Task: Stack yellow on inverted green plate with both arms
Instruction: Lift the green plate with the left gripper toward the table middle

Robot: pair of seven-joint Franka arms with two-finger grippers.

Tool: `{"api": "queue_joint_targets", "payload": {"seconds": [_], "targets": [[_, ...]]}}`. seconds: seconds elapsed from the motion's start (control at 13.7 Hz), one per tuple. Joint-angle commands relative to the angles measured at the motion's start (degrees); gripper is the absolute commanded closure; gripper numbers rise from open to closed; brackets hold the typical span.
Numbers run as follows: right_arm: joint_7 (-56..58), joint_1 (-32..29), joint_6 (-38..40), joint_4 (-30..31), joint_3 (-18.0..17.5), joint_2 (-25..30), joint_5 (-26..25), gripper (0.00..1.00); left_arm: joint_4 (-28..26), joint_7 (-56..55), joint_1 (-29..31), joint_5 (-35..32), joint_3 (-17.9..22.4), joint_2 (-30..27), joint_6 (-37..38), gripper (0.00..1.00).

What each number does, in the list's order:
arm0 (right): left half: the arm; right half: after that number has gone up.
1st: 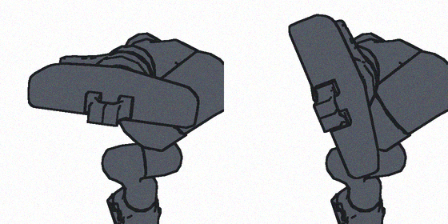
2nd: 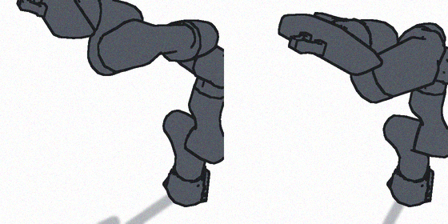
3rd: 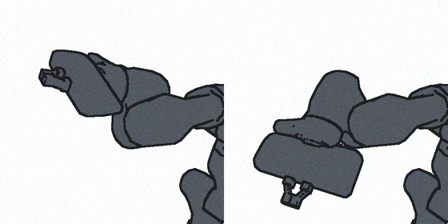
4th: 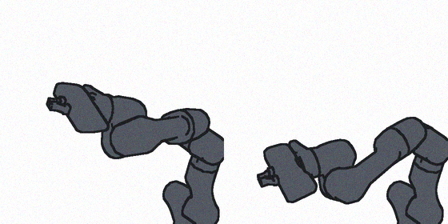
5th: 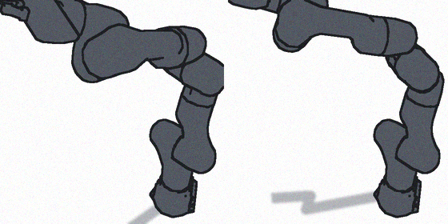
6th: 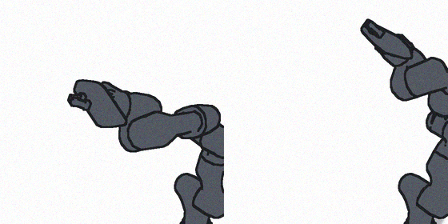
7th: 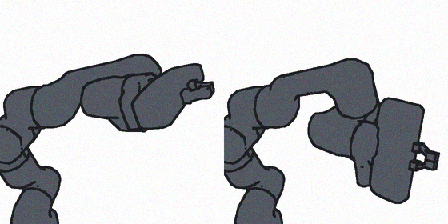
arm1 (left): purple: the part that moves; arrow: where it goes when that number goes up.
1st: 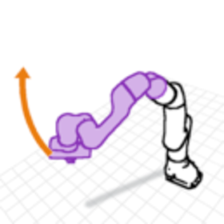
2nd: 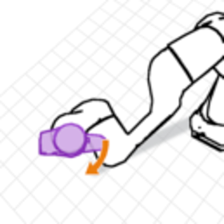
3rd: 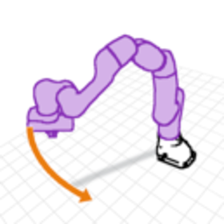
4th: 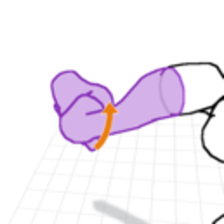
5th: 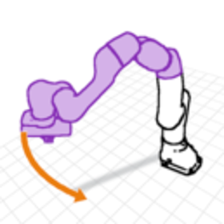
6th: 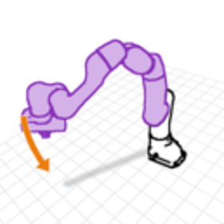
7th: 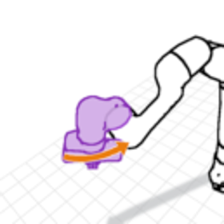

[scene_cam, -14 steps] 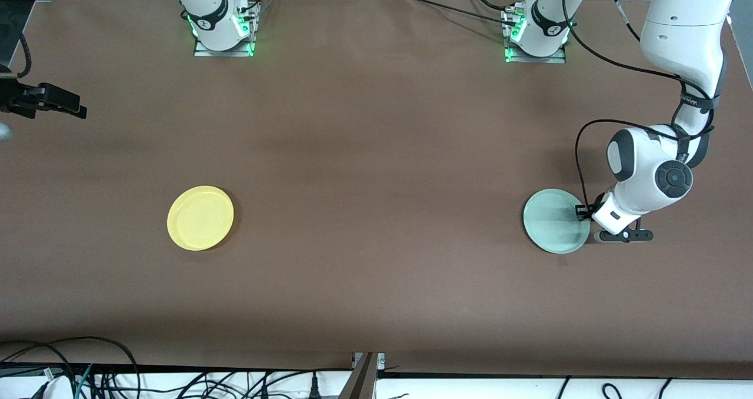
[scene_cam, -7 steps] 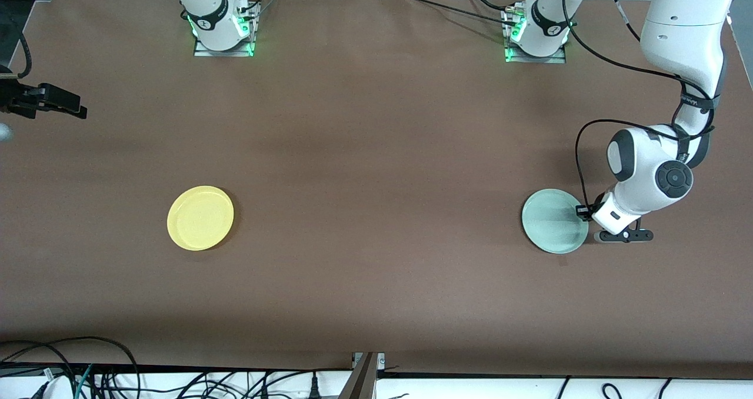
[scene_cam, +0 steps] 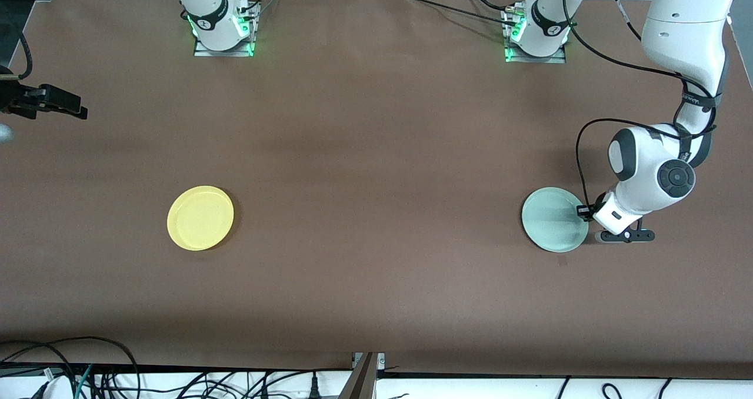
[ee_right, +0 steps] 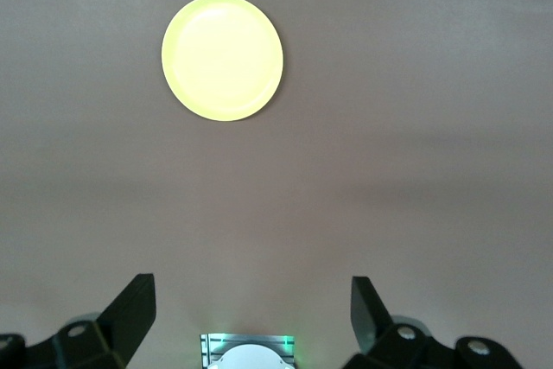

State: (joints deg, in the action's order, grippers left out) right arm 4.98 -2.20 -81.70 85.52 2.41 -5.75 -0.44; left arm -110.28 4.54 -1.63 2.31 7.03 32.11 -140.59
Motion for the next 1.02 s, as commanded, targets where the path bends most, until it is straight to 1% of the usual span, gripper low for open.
{"api": "queue_joint_targets", "payload": {"seconds": [0.0, 0.07, 0.29, 0.37, 0.44, 0.59, 0.73, 0.8, 0.95], "targets": [[-0.2, -0.3, 0.1, -0.7, -0.1, -0.3, -0.4, 0.0, 3.7, 1.7, -0.4, 0.3, -0.3, -0.6, 2.9, 1.0], [-0.2, -0.3, 0.1, -0.7, -0.1, -0.3, -0.4, 0.0, 6.6, 3.0, -0.6, 0.3, -0.3, -0.8, 6.2, 1.0], [-0.1, -0.4, 0.1, -0.7, -0.1, -0.3, -0.4, 0.0, 17.9, 3.1, -3.4, 0.3, -0.3, -0.2, 18.7, 1.0], [-0.1, -0.4, 0.1, -0.7, -0.1, -0.3, -0.4, 0.0, 20.2, 2.9, -4.4, 0.2, -0.3, 0.1, 20.4, 1.0], [-0.1, -0.4, 0.1, -0.7, -0.1, -0.3, -0.4, 0.0, 21.4, 3.0, -6.1, -1.2, -0.3, 0.1, 20.7, 1.0], [-0.1, -0.4, 0.1, -0.7, -0.1, -0.3, -0.4, 0.0, 23.2, 1.4, -10.2, -6.9, -0.2, 0.1, 20.7, 1.0], [-0.1, -0.4, 0.1, -0.7, -0.1, -0.3, -0.4, 0.0, 24.7, -3.5, -13.7, -12.4, -0.1, 0.1, 21.3, 1.0], [-0.1, -0.4, 0.1, -0.7, -0.1, -0.3, -0.4, 0.0, 25.3, -6.2, -16.1, -15.7, 0.0, 0.0, 23.2, 1.0], [-0.3, -0.4, 0.1, -0.7, -0.1, -0.3, -0.4, 0.0, 28.9, -12.6, -19.7, -21.3, -0.1, 0.1, 27.4, 1.0]]}}
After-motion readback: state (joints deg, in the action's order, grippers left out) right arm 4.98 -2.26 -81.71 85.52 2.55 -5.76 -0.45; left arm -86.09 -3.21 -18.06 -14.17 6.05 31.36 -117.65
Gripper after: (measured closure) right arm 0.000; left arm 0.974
